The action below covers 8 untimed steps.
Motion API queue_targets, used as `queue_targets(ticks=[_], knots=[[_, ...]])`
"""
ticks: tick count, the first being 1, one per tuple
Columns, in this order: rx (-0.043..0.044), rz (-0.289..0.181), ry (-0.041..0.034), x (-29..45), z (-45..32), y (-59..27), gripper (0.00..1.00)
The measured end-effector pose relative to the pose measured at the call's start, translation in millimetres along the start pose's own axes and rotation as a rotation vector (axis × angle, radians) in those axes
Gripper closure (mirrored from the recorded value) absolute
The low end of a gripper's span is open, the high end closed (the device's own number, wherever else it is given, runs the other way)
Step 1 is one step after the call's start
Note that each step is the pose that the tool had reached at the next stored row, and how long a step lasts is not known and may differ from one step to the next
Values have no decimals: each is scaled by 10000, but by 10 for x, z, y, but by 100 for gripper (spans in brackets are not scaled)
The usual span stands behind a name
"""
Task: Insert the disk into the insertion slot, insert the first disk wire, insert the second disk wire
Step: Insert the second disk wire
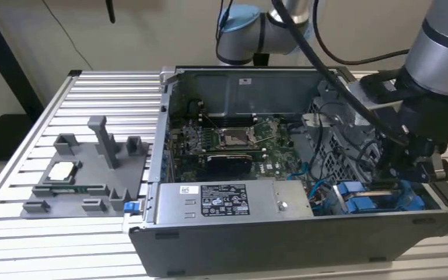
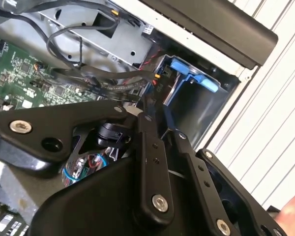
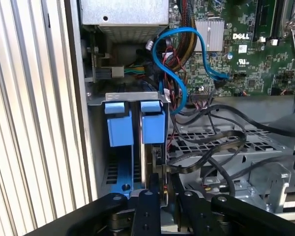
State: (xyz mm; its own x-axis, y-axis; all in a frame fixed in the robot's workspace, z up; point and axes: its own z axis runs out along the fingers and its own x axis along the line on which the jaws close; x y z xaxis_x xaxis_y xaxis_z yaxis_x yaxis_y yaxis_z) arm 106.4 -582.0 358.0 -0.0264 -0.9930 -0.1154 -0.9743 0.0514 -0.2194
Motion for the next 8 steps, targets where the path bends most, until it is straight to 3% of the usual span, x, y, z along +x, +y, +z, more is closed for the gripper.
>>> queue_targets(ticks=[8], knots=[[-21,3,1,-33,-275,-62,77]])
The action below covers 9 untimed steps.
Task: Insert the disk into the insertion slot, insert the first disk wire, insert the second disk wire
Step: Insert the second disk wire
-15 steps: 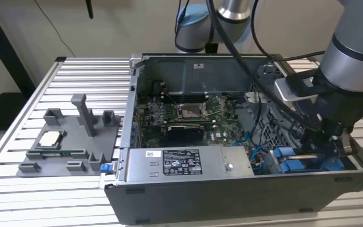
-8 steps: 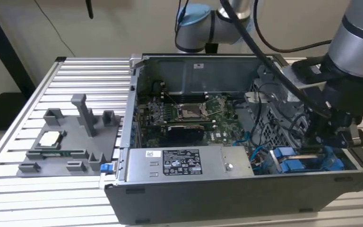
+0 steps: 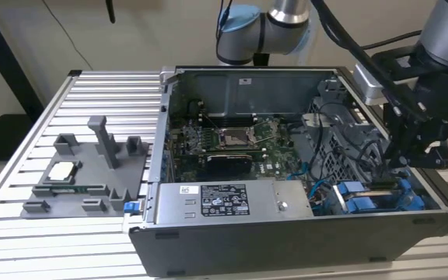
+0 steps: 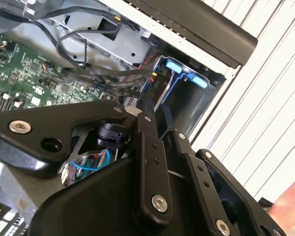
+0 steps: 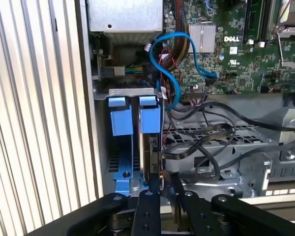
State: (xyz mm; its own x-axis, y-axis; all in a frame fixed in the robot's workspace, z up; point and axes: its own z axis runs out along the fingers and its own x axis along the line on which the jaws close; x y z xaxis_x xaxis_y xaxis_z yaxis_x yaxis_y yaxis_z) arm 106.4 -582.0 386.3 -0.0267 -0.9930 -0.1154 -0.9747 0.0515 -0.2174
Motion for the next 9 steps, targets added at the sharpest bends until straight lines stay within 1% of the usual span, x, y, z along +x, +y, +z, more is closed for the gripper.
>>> queue_targets(ticks=[2,8,9], knots=[[0,0,-1,-5,-44,-10,77],[0,0,-1,-6,-49,-11,77],[-14,0,0,-6,-48,-12,77]])
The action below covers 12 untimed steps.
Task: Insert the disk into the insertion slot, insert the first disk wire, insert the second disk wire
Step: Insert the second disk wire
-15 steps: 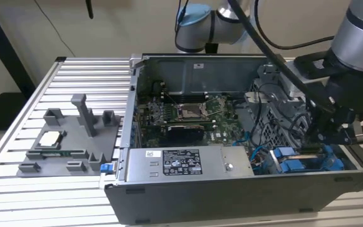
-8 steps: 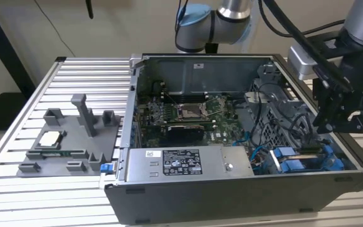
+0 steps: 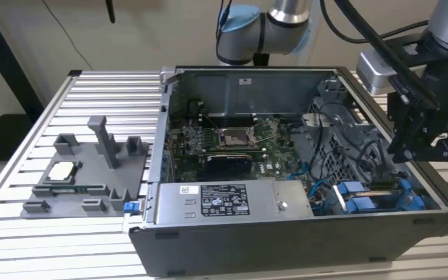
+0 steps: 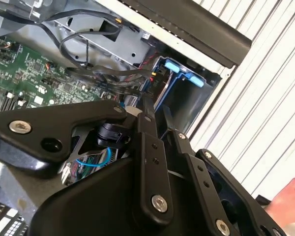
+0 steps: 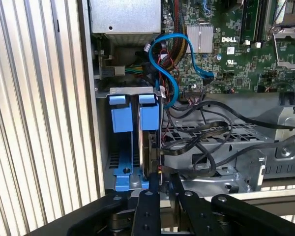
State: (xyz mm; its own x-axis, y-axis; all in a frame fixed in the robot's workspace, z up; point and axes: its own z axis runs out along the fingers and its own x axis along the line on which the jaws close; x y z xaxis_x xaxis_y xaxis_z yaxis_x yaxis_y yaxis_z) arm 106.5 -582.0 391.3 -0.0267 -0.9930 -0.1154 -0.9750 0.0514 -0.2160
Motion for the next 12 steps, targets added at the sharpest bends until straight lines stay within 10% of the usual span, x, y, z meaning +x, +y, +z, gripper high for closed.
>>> queue_targets(ticks=[6,12], knots=[[-460,49,30,-4,-18,-45,77],[-646,73,37,-20,-148,-81,77]])
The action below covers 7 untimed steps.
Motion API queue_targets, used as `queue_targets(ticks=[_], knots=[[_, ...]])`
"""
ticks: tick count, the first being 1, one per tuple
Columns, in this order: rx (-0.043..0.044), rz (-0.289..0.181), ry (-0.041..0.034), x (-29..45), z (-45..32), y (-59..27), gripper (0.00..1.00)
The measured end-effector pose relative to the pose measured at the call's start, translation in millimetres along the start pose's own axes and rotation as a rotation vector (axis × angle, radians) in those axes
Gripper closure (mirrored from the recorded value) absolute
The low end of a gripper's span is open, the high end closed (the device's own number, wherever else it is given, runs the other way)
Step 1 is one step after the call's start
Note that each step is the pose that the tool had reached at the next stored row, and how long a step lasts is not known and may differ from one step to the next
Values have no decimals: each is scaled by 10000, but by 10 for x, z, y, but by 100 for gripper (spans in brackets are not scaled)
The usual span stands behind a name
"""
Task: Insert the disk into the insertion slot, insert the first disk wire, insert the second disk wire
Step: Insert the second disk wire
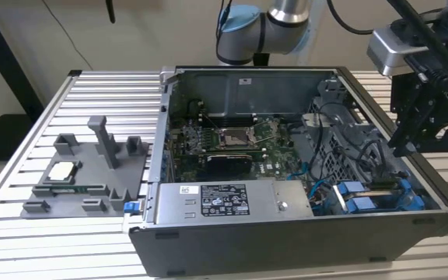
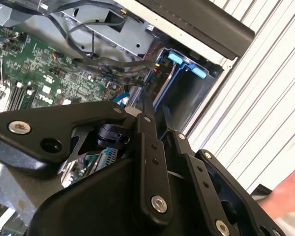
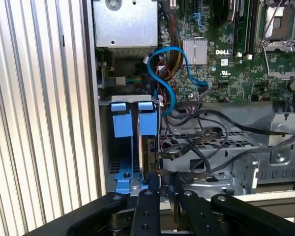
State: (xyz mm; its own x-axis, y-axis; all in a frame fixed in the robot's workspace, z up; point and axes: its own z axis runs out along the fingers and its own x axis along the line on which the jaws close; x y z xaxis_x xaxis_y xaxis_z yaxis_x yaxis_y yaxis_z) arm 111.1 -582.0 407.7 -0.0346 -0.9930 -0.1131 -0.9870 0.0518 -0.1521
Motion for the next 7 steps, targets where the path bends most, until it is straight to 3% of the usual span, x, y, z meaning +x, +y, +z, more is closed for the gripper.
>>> queue_targets(ticks=[7], knots=[[-31,3,1,-1,-1,-1,77]])
